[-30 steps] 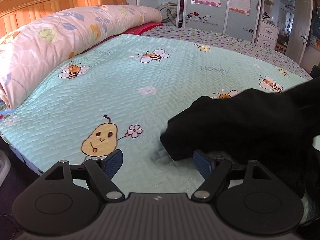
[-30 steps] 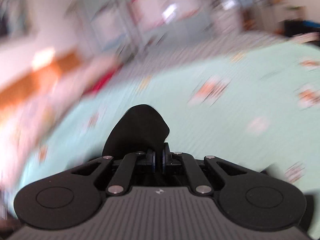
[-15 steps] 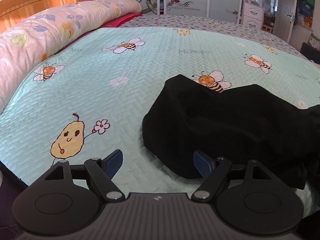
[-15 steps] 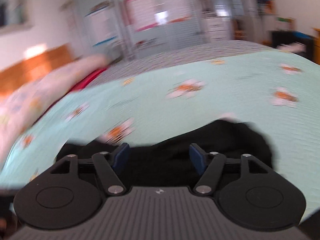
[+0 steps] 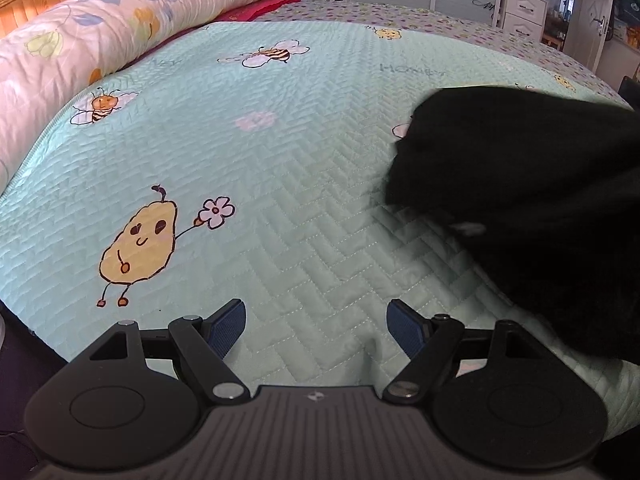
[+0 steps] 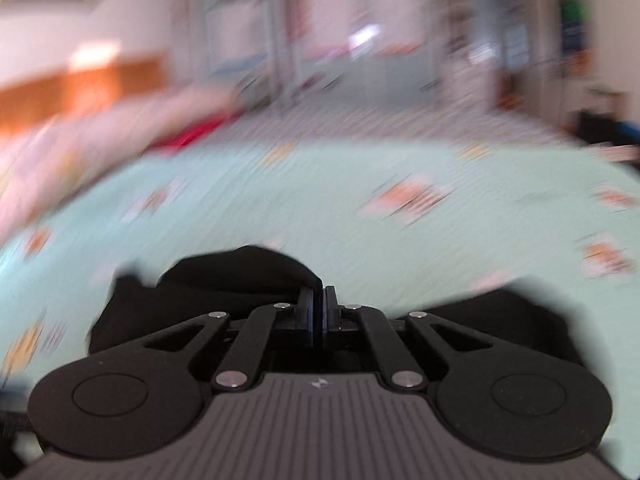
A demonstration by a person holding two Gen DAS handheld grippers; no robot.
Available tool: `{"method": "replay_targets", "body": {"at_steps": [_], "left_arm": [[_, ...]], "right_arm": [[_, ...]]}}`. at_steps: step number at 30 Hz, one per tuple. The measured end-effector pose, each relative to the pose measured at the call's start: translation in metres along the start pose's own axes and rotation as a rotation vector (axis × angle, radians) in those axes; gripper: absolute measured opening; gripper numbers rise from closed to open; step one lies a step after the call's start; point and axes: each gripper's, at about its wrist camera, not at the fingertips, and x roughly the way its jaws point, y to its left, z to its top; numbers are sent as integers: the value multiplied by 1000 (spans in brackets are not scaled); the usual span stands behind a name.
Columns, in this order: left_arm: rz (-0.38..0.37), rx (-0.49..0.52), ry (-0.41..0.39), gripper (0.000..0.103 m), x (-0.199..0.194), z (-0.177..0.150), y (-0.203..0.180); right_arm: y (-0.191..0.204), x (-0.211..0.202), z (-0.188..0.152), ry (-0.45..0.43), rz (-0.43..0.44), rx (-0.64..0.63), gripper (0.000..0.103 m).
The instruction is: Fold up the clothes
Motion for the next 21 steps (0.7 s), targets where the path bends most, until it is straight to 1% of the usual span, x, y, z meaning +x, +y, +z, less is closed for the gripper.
{"method": "replay_targets", "body": {"at_steps": [3, 4, 5, 6, 7, 8, 9, 10, 12, 13, 15, 17, 18, 19, 20, 21], "left_arm": [[-21, 8, -7, 81, 1, 2, -6], [-30, 14, -9, 81, 1, 3, -10], [-41, 24, -9, 81, 2, 4, -15], [-52, 34, -10, 81, 4, 5, -20], [-63, 43, -12, 81, 4, 7, -26], [-75, 52, -14, 81, 5, 9, -32], [-82, 60, -17, 81, 5, 10, -38], [-83, 67, -20, 81, 5, 12, -43], [-85, 77, -24, 81, 3, 14, -51], [-87, 82, -26, 81, 2, 14, -54], [-81, 91, -24, 80, -1, 12, -55], [-69, 95, -18, 81, -3, 8, -54], [-61, 95, -14, 81, -4, 6, -52], [-57, 93, -11, 81, -5, 5, -50], [-53, 92, -7, 81, -6, 4, -48], [-51, 92, -6, 81, -7, 3, -46]], "right_arm": [[-48, -24, 14, -66, -141, 93, 3], [-59, -29, 13, -75, -197, 98, 9], [-66, -35, 10, -79, -237, 101, 13], [-68, -42, 5, -86, -250, 107, 21], [-67, -48, -1, -97, -239, 110, 32], [-64, -55, -6, -110, -222, 112, 38], [-56, -60, -11, -123, -186, 109, 49], [-43, -60, -16, -124, -131, 91, 64], [-11, -58, -27, -92, -6, -1, 78], [6, -55, -33, -80, 43, -61, 78], [46, -38, -47, -82, 80, -245, 78], [81, -15, -60, -100, 73, -432, 78], [92, 1, -65, -85, 67, -499, 78], [99, 20, -67, -51, 64, -543, 75], [103, 38, -66, 0, 68, -561, 68], [102, 55, -62, 68, 87, -552, 22]]}}
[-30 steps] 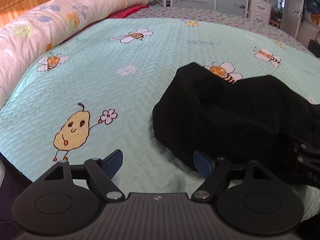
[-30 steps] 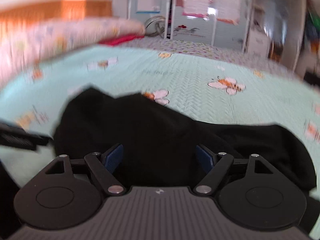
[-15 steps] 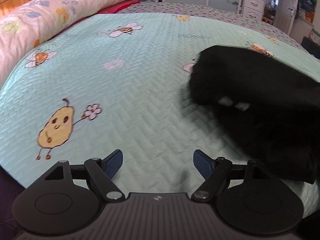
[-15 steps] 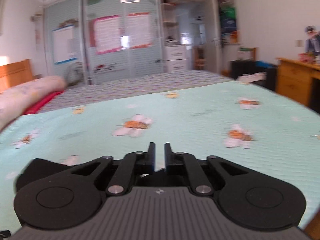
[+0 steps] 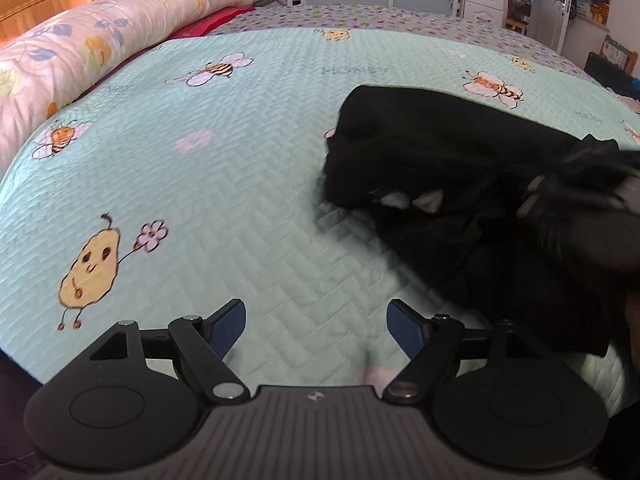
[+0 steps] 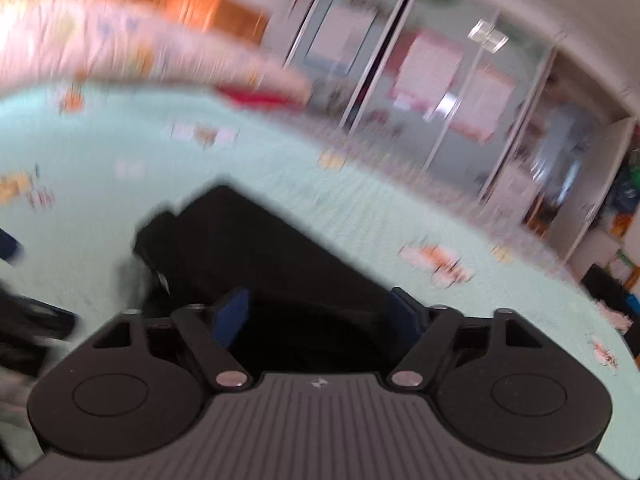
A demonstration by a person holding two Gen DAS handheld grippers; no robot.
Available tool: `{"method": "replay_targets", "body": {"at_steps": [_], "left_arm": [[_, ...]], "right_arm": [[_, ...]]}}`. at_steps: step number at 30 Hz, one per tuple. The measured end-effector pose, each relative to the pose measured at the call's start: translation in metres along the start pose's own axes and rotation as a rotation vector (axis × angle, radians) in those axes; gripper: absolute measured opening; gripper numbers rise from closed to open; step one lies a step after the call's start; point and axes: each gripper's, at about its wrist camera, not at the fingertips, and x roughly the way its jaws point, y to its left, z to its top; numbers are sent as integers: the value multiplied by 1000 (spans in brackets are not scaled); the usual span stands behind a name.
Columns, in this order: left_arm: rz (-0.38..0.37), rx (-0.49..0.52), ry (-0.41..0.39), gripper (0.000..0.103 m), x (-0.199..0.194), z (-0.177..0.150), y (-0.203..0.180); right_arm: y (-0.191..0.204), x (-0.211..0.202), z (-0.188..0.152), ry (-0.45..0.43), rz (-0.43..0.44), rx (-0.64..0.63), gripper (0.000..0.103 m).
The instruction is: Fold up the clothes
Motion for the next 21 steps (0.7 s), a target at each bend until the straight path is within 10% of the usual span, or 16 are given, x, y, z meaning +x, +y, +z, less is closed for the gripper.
{"method": "replay_targets", "body": {"at_steps": [1, 8, 14, 17, 21], "left_arm": [[2, 0, 1, 81, -1, -1, 2], [-19, -11, -3, 81, -1, -3, 3], [-132, 38, -22, 81, 1, 2, -34], [-206, 87, -51, 81, -3, 7, -59], [-279, 113, -47, 81, 9, 22, -92]], "right_arm": [[-9, 12, 3, 53, 46, 41, 1], [-140, -66, -2, -118, -178, 507, 0], [-179, -124, -54, -85, -337, 617, 3], [-166, -134, -71, -66, -393, 627, 16], [-152, -139, -70, -132, -333, 652, 58]]}}
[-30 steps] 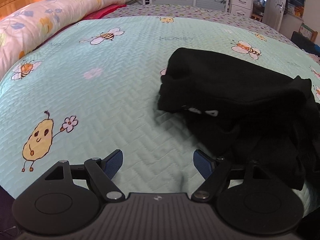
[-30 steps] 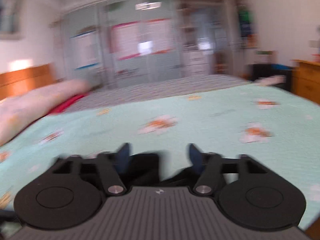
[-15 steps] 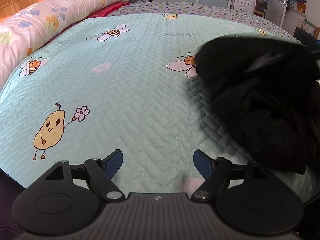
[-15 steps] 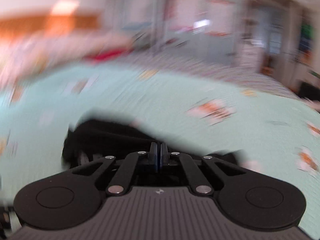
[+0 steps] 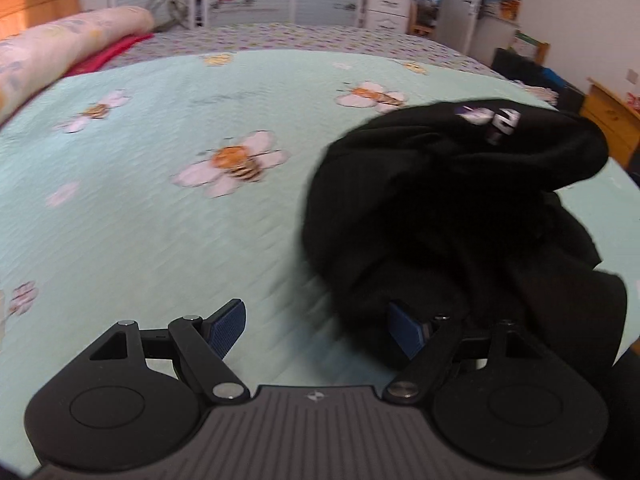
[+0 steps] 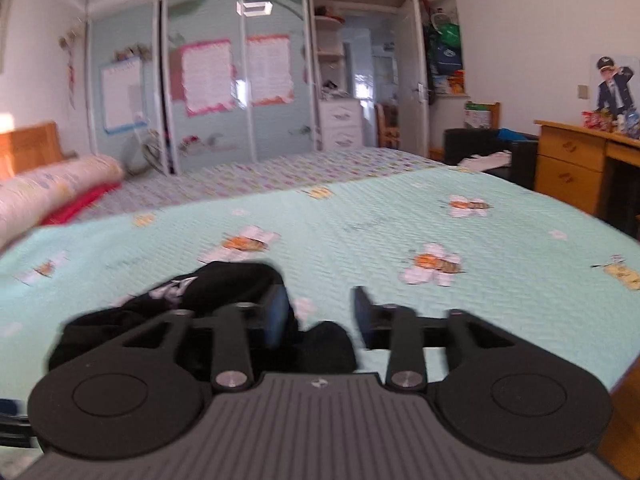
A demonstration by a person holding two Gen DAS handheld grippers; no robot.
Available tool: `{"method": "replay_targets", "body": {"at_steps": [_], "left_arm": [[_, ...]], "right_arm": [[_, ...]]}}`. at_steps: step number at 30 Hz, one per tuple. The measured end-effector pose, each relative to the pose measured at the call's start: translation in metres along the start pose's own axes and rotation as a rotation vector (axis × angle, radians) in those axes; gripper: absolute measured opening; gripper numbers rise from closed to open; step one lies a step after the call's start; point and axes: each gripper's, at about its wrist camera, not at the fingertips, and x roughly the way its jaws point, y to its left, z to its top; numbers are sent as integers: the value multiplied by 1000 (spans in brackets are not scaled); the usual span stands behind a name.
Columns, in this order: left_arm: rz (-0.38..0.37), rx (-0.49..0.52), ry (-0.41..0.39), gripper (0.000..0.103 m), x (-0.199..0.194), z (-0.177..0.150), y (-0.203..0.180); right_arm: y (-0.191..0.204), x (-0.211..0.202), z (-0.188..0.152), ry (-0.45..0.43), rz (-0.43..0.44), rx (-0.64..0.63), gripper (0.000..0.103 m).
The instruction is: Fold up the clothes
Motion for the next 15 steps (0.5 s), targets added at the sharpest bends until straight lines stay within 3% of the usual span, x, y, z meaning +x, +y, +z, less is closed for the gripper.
{"method": "replay_targets", "body": {"at_steps": [1, 4, 5, 6, 8, 9, 10, 15], "left_arm": [[-12, -6, 15, 81, 10, 5, -4], [-32, -79, 75, 79, 36, 11, -7], [-47, -97, 81, 72, 40, 12, -8], [-62, -114, 88, 51, 44, 13, -9], [-74, -131, 81, 24, 46, 17, -12], [-61, -126, 59, 13, 40, 23, -10], [-52, -124, 24, 11, 32, 28, -7], [158, -2, -319, 9, -58, 61, 5]], "right_arm": [[6, 3, 0, 0, 21, -4, 67], [18, 12, -10, 60, 66, -31, 68], [23, 16, -15, 91, 79, -39, 68], [27, 21, -20, 123, 90, -48, 68], [27, 28, -37, 193, 99, -72, 68], [28, 31, -46, 232, 95, -88, 68], [29, 34, -55, 264, 89, -105, 68], [20, 39, -69, 316, 58, -128, 66]]}}
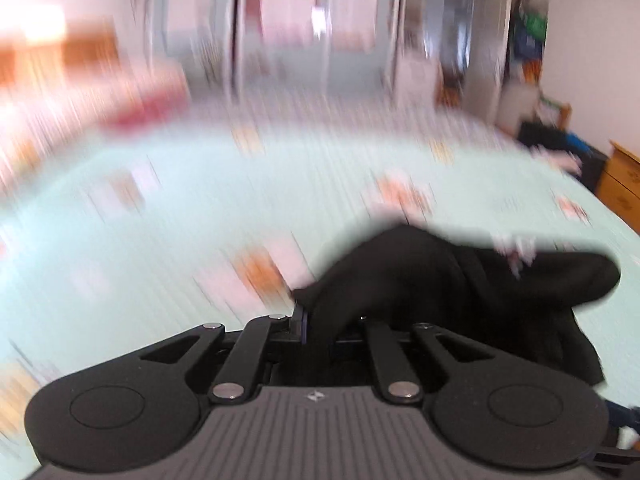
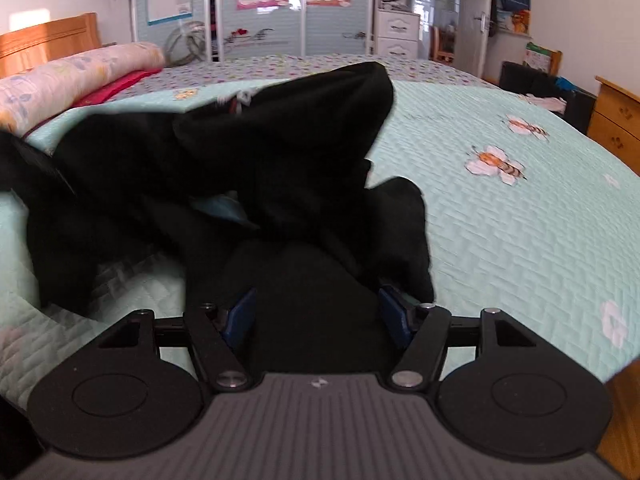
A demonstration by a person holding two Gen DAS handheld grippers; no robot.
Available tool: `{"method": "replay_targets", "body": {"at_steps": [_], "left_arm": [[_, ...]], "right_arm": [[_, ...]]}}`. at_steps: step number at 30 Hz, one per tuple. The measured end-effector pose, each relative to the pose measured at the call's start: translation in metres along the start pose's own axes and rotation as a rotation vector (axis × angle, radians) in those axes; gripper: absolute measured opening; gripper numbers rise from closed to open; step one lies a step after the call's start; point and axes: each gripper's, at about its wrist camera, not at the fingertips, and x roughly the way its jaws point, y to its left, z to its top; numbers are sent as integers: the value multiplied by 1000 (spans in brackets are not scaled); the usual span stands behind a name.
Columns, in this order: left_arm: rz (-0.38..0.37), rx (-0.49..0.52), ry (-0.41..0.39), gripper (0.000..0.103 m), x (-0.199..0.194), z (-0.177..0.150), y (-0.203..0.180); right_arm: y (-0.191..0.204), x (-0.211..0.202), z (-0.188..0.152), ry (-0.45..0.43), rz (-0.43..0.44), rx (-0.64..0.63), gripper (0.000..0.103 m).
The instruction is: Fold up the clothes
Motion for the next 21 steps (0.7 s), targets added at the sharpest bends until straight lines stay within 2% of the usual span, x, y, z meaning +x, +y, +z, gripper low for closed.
{"method": "replay_targets", "body": {"at_steps": [2, 4, 5, 6, 8, 11, 13, 16, 21], "left_arm": [[77, 62, -115, 13, -32, 10, 8], [154, 85, -122, 19, -45, 3, 16], [193, 97, -125, 30, -51, 0, 19], [203, 90, -87, 43, -49, -9, 25], [190, 42, 21, 52, -42, -35, 36], [170, -46, 157, 55, -34, -76, 50], [161, -79, 218, 57, -28, -95, 60], [155, -91, 260, 58, -21, -105, 69], [139, -126, 255, 66, -17, -102, 79]], "right_arm": [[-10, -4, 3, -13, 17, 27, 67], [-10, -9, 5, -36, 43, 48, 68], [-8, -12, 5, -47, 60, 56, 68], [-5, -13, 6, -56, 76, 58, 68], [6, -15, 5, -58, 101, 42, 68], [22, -16, 3, -61, 137, 14, 69], [30, -17, 1, -59, 142, -18, 69], [35, -18, 2, -55, 146, -29, 69], [43, -16, 15, -52, 187, 8, 75]]}}
